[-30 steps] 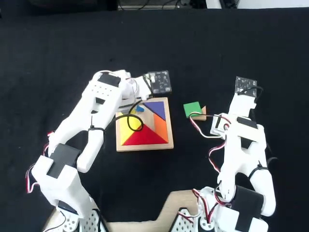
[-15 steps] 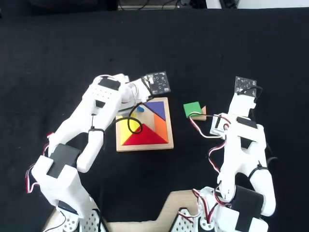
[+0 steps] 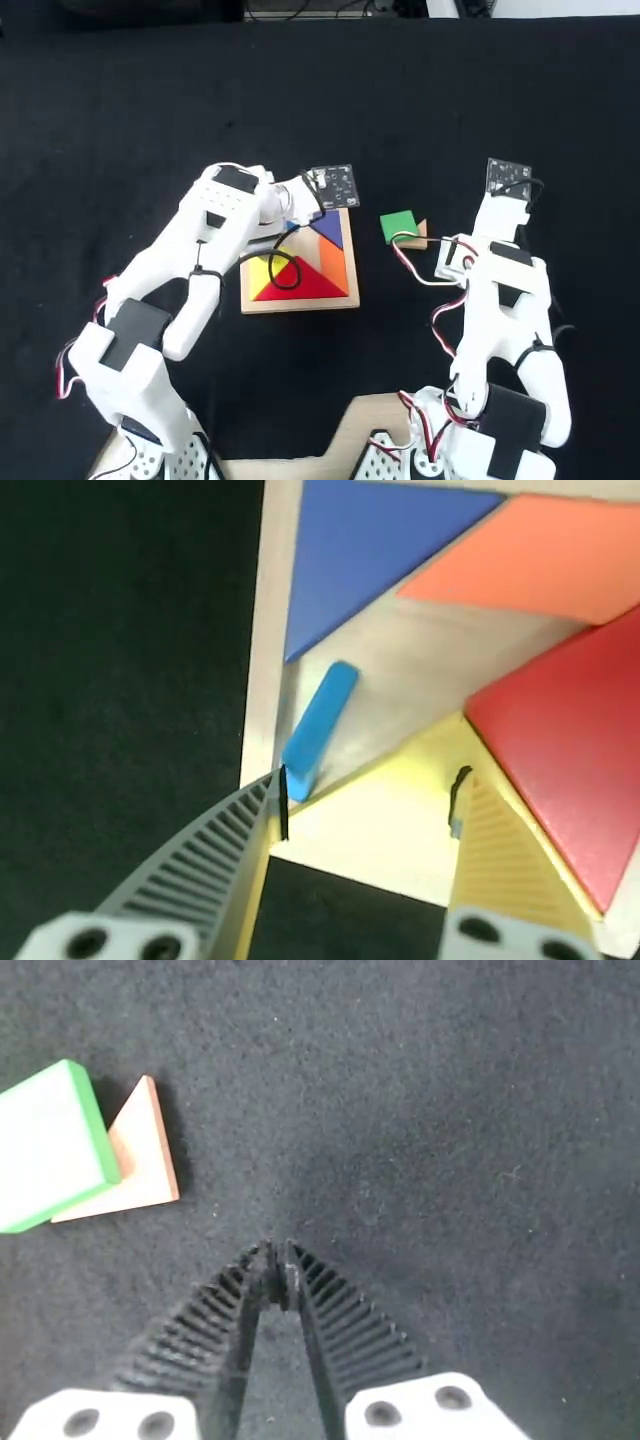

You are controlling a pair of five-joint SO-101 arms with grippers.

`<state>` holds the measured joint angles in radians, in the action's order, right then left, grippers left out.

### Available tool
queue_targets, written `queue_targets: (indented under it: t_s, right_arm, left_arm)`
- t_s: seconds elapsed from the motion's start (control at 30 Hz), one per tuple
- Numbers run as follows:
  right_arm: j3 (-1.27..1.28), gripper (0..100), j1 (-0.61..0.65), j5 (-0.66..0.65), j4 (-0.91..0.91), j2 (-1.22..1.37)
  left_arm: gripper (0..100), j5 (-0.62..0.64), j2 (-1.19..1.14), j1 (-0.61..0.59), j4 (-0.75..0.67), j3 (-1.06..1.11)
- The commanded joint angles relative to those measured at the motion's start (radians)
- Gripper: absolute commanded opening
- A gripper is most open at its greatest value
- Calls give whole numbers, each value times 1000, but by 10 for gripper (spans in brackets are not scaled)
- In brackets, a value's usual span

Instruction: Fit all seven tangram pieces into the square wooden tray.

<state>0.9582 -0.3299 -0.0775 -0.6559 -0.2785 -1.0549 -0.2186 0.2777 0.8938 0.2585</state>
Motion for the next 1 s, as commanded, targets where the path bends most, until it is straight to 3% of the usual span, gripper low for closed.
queue_targets:
  t_s: [0.0,0.2,0.27,0.43,0.63,0.97]
  right_arm:
    - [-59,11,14,0,18,-2]
    - [-59,11,14,0,18,-2]
    - [-59,11,14,0,18,-2]
    - [-59,11,14,0,18,-2]
    - [-59,11,14,0,18,-2]
    - [-59,11,14,0,18,-2]
  left_arm:
    - [274,-2,51,19,-32,-33]
    - [274,20,183,-10,100,-194]
    - [274,20,204,-21,74,-216]
    - [274,60,98,-81,-149,-162]
    - [274,71,-20,-77,-245,-150]
    - [274,66,-32,-85,-153,-168]
